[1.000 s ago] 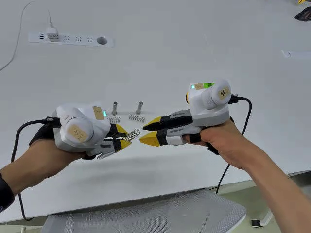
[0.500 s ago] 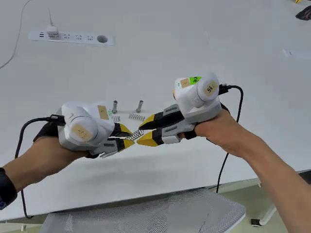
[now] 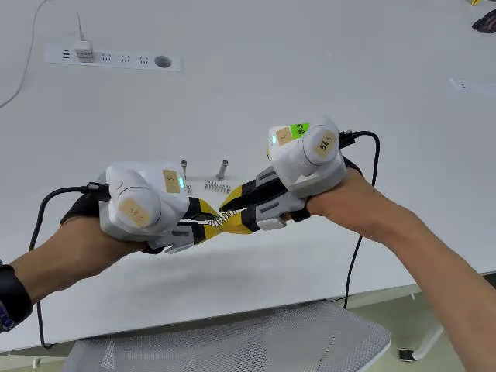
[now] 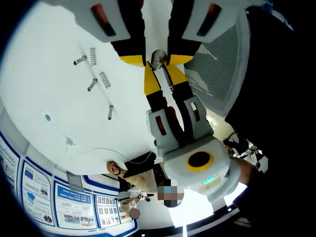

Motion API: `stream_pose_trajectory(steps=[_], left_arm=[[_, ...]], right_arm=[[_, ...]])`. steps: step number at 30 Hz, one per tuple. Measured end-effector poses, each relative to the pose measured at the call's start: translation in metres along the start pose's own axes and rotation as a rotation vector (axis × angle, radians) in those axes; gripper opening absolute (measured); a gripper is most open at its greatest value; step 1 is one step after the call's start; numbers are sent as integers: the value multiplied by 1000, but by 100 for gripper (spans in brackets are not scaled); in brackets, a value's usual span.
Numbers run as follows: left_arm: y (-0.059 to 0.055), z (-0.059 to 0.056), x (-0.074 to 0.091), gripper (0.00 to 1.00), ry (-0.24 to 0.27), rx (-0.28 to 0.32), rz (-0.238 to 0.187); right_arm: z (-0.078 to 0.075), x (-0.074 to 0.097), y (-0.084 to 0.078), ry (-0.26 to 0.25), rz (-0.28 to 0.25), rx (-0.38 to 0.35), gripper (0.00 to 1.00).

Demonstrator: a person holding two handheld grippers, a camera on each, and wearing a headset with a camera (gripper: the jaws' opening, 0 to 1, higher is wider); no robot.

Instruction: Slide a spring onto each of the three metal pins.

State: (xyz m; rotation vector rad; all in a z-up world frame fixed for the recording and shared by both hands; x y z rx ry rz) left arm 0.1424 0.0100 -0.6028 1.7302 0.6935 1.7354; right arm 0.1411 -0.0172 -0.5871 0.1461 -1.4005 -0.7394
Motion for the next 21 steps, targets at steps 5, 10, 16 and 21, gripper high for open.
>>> stream_pose_trajectory(steps=[5, 10, 16, 21], left_arm=[[0, 0, 0, 10, -2, -3, -4], [-1, -2, 0, 10, -12, -5, -8], [-1, -3, 0, 10, -23, -12, -11], [-3, -4, -2, 10, -31, -12, -12]], right_arm=[[2, -2, 1, 14, 8, 25, 15], [4, -3, 1, 21, 19, 44, 13], [5, -4, 0, 34, 43, 67, 12], [5, -6, -1, 37, 61, 78, 12]])
Point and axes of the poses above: the centre of the closed fingertips' face, and the gripper's own axes: x roughly backward along the fingers, z roughly to its left, y roughly out of its top, the point moved 3 cm from there along x, roughly backward along the fingers, and after that the axes turned 11 degrees about z, right-handed, at the moved point
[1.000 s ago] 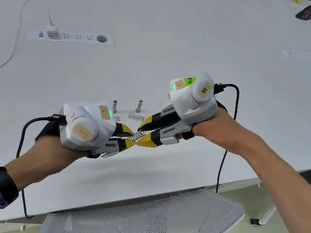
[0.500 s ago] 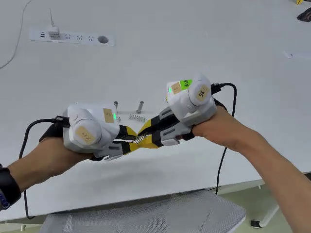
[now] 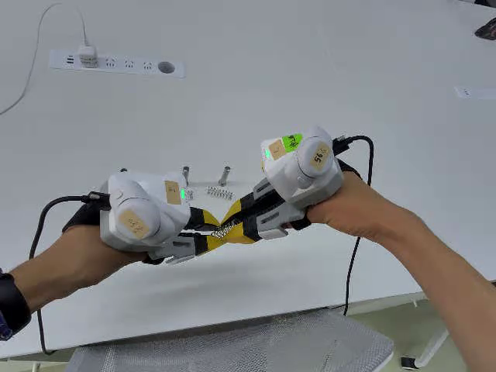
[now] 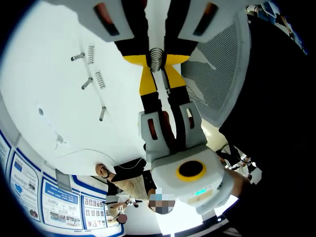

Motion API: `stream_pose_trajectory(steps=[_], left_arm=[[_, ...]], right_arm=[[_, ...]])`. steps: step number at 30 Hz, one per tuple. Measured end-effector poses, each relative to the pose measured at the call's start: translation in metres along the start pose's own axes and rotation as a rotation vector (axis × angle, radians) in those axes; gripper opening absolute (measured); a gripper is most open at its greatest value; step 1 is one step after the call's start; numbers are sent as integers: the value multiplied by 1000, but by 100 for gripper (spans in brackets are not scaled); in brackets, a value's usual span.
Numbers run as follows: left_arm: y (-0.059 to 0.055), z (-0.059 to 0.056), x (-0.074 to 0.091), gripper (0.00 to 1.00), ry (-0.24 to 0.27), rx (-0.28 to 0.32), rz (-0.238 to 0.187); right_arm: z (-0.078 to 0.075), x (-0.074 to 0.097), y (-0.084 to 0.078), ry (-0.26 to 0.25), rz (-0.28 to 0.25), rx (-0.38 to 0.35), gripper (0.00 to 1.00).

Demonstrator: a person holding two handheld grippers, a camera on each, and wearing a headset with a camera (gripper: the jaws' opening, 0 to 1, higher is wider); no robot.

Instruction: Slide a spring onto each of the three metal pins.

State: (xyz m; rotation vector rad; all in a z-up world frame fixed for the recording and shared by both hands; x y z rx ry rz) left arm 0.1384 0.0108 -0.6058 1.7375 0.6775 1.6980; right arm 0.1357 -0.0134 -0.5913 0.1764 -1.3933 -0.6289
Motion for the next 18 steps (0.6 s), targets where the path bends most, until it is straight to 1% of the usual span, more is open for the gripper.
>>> stream_pose_trajectory(steps=[6, 13, 16, 18], left_arm=[[-3, 1, 0, 10, 10, 19, -7], [-9, 2, 2, 11, 18, 33, -3], [-12, 1, 4, 11, 21, 43, -8], [-14, 1, 5, 11, 21, 60, -13]], right_arm=[[-2, -2, 0, 1, 4, -23, 12], [-2, -8, 4, -9, 5, -19, 12], [-1, -10, 6, -9, 3, -20, 12], [-1, -11, 7, -9, 2, -22, 12]])
Point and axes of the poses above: the centre of the closed fingertips' face, and the gripper's own axes: x roughly backward along the fingers, z roughly to its left, y roughly out of its top, the point moved 3 cm from there along x, roughly backward along the fingers, and after that the axes turned 11 degrees about z, right-handed, at the moved point
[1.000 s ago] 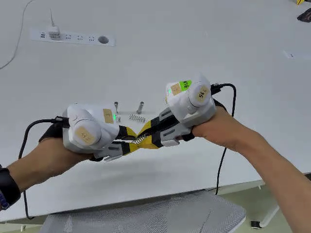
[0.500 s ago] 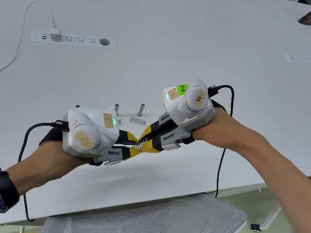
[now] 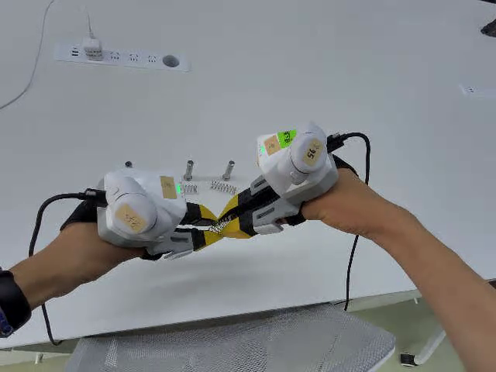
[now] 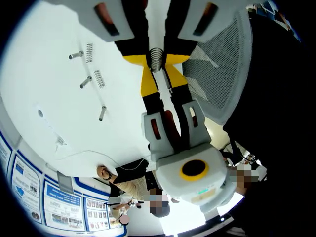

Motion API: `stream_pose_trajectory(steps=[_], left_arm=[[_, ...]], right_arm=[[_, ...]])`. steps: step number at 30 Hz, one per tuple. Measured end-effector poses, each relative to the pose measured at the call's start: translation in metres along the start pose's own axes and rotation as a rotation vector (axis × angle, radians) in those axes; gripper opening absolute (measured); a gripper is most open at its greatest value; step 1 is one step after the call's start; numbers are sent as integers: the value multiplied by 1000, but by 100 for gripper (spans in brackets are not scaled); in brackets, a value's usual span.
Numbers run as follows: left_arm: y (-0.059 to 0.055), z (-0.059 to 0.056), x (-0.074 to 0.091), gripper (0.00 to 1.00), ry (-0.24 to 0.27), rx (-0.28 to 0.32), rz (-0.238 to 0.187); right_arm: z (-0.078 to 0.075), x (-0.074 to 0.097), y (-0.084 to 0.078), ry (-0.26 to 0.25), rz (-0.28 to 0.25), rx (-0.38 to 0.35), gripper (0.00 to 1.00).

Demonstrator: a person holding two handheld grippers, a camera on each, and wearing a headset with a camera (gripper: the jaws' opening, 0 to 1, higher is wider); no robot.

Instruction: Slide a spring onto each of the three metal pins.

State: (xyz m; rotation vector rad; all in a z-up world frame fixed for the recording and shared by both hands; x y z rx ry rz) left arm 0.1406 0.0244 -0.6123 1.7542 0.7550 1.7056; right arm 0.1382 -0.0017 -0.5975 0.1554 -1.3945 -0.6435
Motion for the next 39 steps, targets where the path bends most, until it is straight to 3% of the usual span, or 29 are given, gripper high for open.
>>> stream_pose_trajectory(steps=[12, 28, 36, 39], left_arm=[[-23, -2, 7, 12, 29, 61, 12], [-43, 4, 19, 15, 58, 133, 12], [-62, 7, 24, 18, 83, 197, 18], [-75, 8, 23, 19, 96, 211, 41]], right_arm=[[3, -10, 7, 13, -2, 1, 12], [1, -18, 9, 21, 25, -5, 12], [-9, -24, 6, -9, 56, -8, 12], [-15, -29, 1, -31, 93, 7, 12]])
Point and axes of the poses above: the centre of the closed fingertips' face, and the gripper's own axes: x roughly backward along the fingers, z roughly to its left, y roughly out of its top, the point moved 3 cm from there along x, roughly backward along the fingers, and after that the axes turned 11 degrees about z, right-handed, at the moved point
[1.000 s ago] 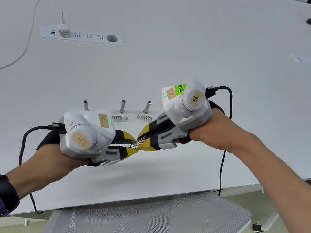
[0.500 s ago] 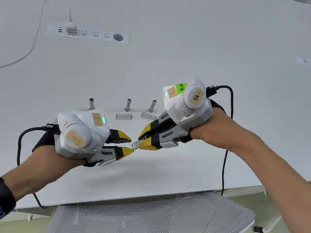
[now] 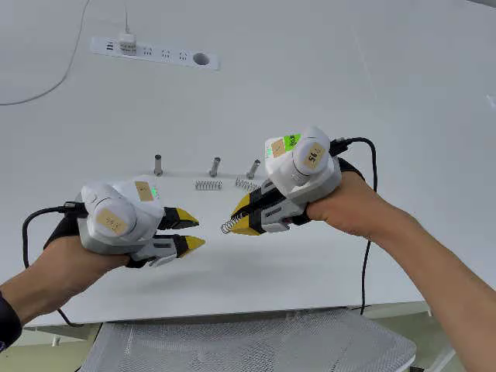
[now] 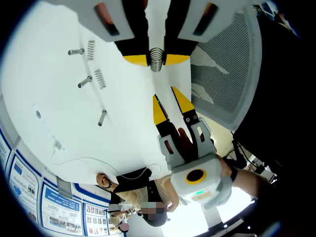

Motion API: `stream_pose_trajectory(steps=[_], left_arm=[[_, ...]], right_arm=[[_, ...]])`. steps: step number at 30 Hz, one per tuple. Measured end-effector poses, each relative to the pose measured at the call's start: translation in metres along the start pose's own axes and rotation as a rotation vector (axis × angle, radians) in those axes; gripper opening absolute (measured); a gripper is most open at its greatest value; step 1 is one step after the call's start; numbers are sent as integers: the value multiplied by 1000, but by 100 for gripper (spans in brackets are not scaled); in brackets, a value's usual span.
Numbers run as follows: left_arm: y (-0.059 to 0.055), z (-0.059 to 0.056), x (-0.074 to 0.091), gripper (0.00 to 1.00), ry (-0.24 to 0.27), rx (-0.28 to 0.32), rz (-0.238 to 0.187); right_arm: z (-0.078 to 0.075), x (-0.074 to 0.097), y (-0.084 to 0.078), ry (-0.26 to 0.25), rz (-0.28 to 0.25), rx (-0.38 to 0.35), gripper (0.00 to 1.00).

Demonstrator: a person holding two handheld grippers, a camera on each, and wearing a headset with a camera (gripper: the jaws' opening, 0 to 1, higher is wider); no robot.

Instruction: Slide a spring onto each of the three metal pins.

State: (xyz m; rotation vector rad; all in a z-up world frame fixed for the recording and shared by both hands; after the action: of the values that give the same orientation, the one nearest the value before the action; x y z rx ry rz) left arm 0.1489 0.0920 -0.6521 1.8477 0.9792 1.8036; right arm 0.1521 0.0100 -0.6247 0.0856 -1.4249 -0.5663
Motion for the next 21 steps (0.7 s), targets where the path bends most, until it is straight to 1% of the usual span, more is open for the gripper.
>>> stream_pose_trajectory(steps=[2, 3, 6, 8, 10, 13, 18, 19, 20, 21], left_arm=[[-7, 2, -2, 20, 8, 13, 11], [-12, 3, -2, 20, 13, 36, 12], [-21, 7, -1, 23, 31, 67, 16], [-29, 11, -1, 24, 60, 81, 32], [-35, 16, 1, 27, 78, 104, 37], [-40, 24, 5, 28, 102, 134, 35], [-45, 43, 13, 29, 164, 191, 10], [-45, 45, 15, 30, 168, 198, 9], [-47, 50, 17, 30, 181, 211, 6], [-47, 52, 18, 31, 184, 216, 5]], right_arm=[[-4, -3, -1, -12, 12, 4, 12], [-6, -4, -2, -14, 17, 2, 12], [-12, -7, -2, -24, 25, -6, 12], [-16, -8, -1, -27, 26, -16, 12], [-20, -11, -1, -38, 39, -15, 12], [-24, -15, 0, -39, 53, -9, 12], [-32, -17, 8, -36, 52, -4, 12], [-33, -17, 9, -36, 52, -3, 12], [-35, -17, 11, -36, 53, 0, 12], [-37, -17, 12, -36, 53, 3, 12]])
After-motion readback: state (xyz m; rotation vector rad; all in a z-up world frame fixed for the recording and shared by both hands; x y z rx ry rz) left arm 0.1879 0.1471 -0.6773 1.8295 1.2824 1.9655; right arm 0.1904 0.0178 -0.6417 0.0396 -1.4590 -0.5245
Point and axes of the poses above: the centre of the closed fingertips' face, and the gripper's own axes: x roughly backward along the fingers, z roughly to its left, y roughly out of its top, the point moved 3 cm from there along x, roughly backward along the fingers, and after that the axes turned 11 degrees about z, right-handed, at the moved point
